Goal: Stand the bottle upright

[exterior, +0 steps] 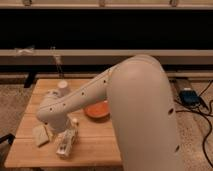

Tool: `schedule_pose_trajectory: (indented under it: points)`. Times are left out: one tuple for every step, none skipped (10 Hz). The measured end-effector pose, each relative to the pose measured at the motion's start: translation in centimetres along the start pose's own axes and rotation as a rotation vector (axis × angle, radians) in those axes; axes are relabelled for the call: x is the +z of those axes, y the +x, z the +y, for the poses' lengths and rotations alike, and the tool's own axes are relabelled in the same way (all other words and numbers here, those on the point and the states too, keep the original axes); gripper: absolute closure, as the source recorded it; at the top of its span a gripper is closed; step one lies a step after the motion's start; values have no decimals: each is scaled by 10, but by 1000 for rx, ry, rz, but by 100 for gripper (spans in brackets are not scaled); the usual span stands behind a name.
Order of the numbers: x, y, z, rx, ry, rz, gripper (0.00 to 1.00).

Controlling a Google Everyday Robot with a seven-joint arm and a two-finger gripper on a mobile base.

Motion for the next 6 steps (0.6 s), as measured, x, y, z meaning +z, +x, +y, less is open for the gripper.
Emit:
schedule_pose_trajectory:
  points:
    - [6, -1, -2, 10, 7, 0, 20]
    - [12, -1, -2, 17, 11, 4, 20]
    - [19, -1, -4, 24, 11, 7, 20]
    - [24, -3, -4, 26, 8, 6, 20]
    - [26, -4, -3, 26, 1, 2, 20]
    - [29, -7, -3, 23, -10, -4, 20]
